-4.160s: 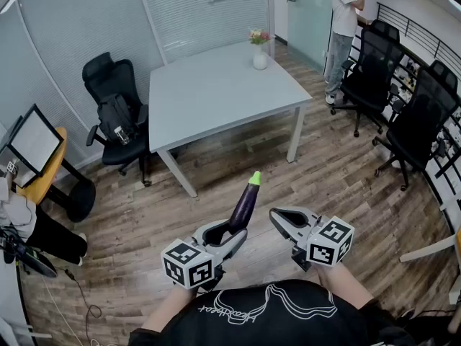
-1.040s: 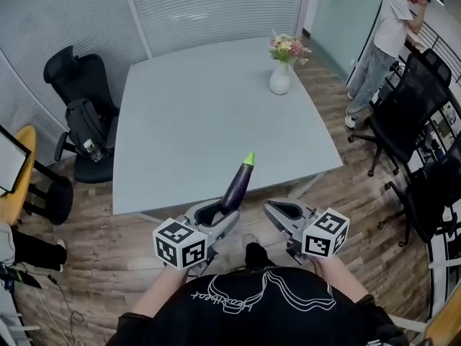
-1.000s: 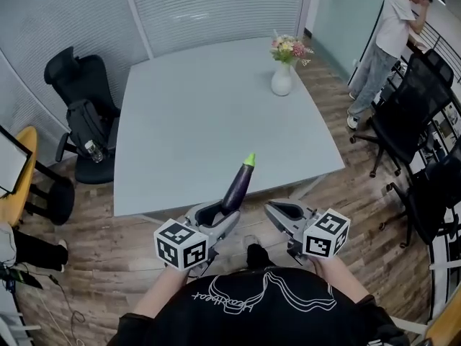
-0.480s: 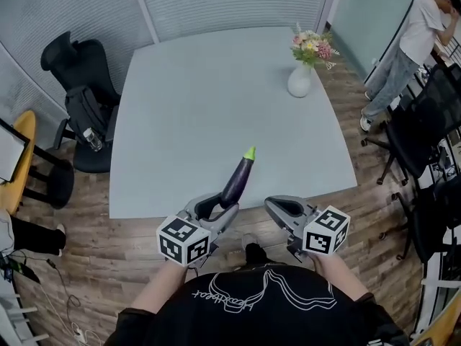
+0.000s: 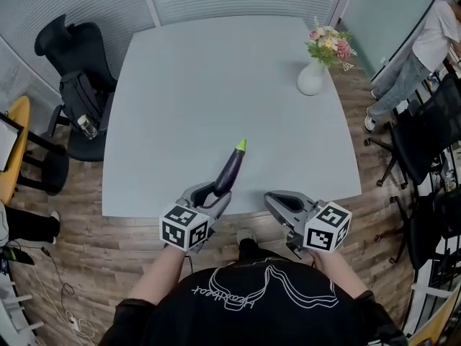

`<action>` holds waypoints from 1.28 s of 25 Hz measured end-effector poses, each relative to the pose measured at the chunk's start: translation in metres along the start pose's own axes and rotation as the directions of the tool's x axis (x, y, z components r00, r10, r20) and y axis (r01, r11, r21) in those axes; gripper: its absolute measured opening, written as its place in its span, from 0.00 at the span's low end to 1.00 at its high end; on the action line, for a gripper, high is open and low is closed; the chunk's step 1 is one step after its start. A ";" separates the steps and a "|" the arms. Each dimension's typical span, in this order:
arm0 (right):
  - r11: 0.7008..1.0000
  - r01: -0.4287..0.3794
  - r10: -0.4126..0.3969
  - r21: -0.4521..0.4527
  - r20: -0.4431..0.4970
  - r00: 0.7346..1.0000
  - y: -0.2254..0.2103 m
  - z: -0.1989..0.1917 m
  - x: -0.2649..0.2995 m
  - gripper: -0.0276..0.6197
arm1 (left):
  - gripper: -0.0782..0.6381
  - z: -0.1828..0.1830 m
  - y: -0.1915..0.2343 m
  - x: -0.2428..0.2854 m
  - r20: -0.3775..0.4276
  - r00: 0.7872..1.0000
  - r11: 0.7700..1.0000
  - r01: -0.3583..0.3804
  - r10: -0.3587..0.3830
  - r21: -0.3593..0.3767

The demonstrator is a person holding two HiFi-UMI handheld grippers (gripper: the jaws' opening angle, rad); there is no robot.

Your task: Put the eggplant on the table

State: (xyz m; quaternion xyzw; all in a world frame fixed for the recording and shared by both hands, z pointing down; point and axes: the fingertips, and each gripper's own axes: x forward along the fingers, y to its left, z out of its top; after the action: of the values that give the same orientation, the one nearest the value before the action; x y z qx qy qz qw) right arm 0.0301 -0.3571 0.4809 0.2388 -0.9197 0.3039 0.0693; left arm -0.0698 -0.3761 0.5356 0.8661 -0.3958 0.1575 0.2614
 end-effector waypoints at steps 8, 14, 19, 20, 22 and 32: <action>0.999 0.019 -0.019 0.028 -0.007 1.000 -0.024 0.002 -0.002 0.06 | 0.38 -0.035 0.033 0.034 -0.108 0.991 0.997 -0.076 0.079 0.028; 0.998 0.031 -0.030 0.053 -0.008 1.000 -0.036 -0.001 -0.006 0.06 | 0.38 -0.056 0.047 0.054 -0.172 0.979 0.994 -0.104 0.108 0.033; 0.996 0.030 -0.030 0.089 0.001 1.000 -0.041 -0.007 -0.009 0.06 | 0.38 -0.069 0.052 0.062 -0.210 0.970 0.992 -0.120 0.125 0.036; 0.995 0.027 -0.028 0.092 0.003 1.000 -0.041 -0.007 -0.009 0.06 | 0.38 -0.071 0.053 0.063 -0.217 0.967 0.991 -0.124 0.130 0.040; 0.995 0.038 -0.037 0.095 -0.003 0.999 -0.042 -0.009 -0.011 0.06 | 0.38 -0.076 0.055 0.065 -0.230 0.963 0.990 -0.133 0.142 0.054; 0.991 0.054 -0.054 0.124 -0.002 0.999 -0.041 -0.019 -0.025 0.06 | 0.38 -0.085 0.057 0.070 -0.263 0.947 0.982 -0.165 0.184 0.092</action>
State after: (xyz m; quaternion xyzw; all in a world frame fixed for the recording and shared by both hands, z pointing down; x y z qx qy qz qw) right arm 0.0713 -0.3645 0.5108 0.2676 -0.8924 0.3581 0.0620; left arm -0.0744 -0.4005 0.6571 0.8066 -0.4260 0.3103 0.2678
